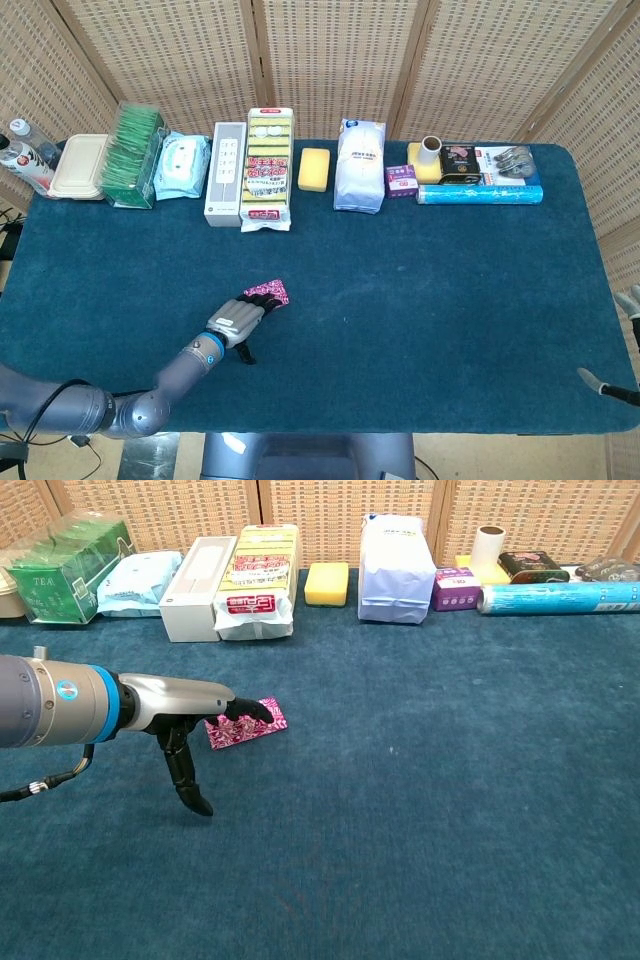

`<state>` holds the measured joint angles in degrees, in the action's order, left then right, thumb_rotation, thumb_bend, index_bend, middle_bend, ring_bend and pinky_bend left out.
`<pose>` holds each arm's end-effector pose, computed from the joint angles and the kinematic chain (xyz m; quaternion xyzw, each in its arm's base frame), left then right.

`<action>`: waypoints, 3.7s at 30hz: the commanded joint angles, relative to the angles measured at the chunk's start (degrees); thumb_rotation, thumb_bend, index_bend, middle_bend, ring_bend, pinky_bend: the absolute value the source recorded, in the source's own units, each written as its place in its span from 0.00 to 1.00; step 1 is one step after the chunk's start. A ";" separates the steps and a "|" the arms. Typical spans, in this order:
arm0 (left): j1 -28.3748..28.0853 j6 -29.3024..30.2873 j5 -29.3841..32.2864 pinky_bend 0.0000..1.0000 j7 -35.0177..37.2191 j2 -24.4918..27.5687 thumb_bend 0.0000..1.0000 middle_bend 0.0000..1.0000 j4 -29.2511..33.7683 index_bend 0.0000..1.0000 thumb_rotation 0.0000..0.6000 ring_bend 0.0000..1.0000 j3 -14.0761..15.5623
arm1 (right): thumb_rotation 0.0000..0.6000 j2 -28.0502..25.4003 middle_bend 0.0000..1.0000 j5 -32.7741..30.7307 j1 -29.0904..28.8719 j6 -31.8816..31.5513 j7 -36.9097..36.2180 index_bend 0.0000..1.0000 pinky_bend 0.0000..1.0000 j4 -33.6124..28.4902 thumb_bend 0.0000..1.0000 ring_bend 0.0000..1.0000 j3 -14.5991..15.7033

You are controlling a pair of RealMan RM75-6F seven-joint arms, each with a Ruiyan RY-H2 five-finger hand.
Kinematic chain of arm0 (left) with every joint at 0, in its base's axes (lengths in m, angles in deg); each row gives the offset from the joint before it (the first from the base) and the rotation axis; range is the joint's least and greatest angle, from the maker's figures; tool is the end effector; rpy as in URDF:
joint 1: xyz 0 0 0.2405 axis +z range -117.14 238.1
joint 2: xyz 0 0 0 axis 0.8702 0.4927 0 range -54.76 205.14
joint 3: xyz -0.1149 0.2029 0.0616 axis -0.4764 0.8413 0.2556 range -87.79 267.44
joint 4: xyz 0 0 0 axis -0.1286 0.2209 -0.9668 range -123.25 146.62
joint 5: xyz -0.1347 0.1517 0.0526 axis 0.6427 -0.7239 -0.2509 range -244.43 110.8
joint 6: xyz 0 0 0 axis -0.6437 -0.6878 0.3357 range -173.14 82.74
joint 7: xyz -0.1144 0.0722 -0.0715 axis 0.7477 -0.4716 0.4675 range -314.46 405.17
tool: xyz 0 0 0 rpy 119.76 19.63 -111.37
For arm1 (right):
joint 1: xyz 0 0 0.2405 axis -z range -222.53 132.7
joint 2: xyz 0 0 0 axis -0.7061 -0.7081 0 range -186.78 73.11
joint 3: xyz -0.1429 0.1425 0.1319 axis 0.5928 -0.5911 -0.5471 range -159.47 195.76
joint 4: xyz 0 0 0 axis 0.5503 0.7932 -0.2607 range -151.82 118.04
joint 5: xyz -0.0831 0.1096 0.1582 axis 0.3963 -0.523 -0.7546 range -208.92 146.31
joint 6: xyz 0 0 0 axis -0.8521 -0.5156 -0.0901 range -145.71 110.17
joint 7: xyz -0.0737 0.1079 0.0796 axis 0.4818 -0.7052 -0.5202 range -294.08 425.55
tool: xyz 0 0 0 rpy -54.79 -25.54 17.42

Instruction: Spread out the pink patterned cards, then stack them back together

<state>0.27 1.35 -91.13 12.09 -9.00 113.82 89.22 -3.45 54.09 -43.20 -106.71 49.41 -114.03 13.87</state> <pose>-0.1093 0.2898 -0.0587 -0.7964 -0.4924 -0.1746 0.3048 -0.3065 -0.1588 0.2150 0.5155 -0.4390 0.4400 0.5899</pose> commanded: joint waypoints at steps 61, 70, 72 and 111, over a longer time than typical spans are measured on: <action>3.56 4.04 -16.51 0.07 7.24 10.25 0.06 0.00 13.93 0.00 1.00 0.00 6.86 | 1.00 -0.54 0.00 -0.54 0.61 -0.46 -1.12 0.08 0.00 -0.22 0.00 0.00 -0.10; -1.75 3.25 -4.41 0.07 4.86 2.91 0.07 0.00 5.89 0.00 1.00 0.00 2.38 | 1.00 -0.70 0.00 -0.98 0.40 0.10 -1.88 0.08 0.00 0.13 0.00 0.00 -0.27; -2.38 3.49 -2.96 0.07 4.40 2.12 0.07 0.00 4.95 0.00 1.00 0.00 1.96 | 1.00 -0.69 0.00 -0.95 0.40 0.10 -1.90 0.08 0.00 0.14 0.00 0.00 -0.26; -4.66 0.17 9.96 0.07 3.01 4.76 0.07 0.00 0.83 0.00 1.00 0.00 7.42 | 1.00 -1.31 0.00 -0.88 1.20 -0.95 -3.84 0.08 0.00 0.26 0.00 0.00 -0.30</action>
<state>-4.20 1.45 -81.62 15.36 -4.60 114.70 96.27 -4.76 53.22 -42.00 -107.66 45.57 -113.77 13.57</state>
